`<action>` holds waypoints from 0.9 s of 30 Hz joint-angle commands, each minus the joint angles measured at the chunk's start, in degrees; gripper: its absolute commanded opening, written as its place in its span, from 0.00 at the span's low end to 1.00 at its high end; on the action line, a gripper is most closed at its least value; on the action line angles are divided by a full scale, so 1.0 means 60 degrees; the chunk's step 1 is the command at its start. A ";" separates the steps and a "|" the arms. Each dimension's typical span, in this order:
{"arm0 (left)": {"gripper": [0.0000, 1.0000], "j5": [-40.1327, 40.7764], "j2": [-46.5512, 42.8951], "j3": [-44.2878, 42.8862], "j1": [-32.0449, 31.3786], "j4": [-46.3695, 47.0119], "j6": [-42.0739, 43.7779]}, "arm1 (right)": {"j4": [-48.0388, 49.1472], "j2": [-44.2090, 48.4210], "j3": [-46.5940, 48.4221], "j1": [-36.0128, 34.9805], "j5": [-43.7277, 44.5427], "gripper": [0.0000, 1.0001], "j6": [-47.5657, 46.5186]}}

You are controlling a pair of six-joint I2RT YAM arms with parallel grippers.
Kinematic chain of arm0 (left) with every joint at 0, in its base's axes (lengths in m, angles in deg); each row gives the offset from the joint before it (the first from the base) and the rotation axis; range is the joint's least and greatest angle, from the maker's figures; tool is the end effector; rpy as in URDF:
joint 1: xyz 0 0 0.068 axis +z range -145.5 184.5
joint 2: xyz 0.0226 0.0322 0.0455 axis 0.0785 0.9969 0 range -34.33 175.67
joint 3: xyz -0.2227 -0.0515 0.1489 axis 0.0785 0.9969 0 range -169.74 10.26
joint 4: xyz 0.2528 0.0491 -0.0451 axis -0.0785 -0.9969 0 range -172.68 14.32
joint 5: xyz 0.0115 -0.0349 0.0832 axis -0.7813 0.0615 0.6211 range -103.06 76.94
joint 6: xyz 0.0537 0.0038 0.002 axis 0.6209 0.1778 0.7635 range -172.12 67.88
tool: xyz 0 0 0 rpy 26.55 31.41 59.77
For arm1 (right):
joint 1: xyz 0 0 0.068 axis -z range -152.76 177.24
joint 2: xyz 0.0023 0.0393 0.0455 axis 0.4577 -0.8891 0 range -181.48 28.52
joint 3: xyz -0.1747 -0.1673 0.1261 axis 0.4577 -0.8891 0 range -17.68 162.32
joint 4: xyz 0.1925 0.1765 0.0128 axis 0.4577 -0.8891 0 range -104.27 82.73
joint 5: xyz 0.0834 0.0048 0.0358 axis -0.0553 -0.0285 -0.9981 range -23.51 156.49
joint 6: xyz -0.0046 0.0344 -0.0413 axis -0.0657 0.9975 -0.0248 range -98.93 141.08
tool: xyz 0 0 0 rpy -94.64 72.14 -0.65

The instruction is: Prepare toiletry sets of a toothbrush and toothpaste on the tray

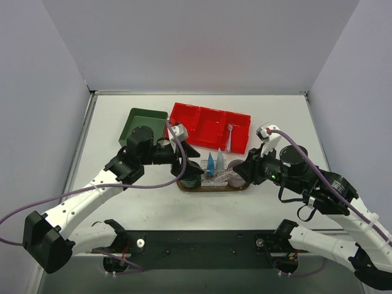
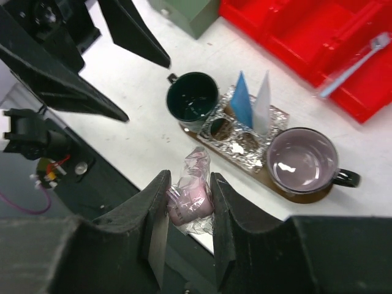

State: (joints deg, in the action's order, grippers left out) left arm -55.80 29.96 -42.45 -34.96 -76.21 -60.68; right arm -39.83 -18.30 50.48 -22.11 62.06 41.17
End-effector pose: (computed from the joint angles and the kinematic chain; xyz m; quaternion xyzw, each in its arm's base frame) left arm 0.1819 -0.1810 0.3400 0.4137 0.6371 -0.4971 0.4193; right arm 0.0977 0.1181 0.4297 -0.2187 0.7410 0.3857 0.5042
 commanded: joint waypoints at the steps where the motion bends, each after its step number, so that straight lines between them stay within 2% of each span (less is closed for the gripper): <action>1: 0.83 0.0194 -0.0387 0.0186 0.0731 0.1070 -0.0609 | -0.0243 0.0363 -0.0315 -0.0345 0.1819 0.00 -0.0332; 12: 0.83 0.2068 -0.0593 0.0245 0.1142 0.0544 -0.0229 | -0.0053 0.0291 -0.0827 -0.2350 0.4734 0.00 -0.0566; 18: 0.83 0.3153 -0.0652 0.0201 0.1201 0.0207 -0.0185 | 0.0576 0.0217 -0.1340 -0.2748 0.5132 0.00 -0.0420; 27: 0.83 0.3447 -0.0681 0.0171 0.1230 0.0104 -0.0142 | 0.1573 0.0275 -0.2043 -0.2836 0.5147 0.00 -0.0376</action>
State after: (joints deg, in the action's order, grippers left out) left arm -36.85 27.25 -40.63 -27.94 -75.99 -62.19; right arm -35.15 -17.21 39.33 -38.61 90.57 38.79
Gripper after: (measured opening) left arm 0.829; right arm 0.245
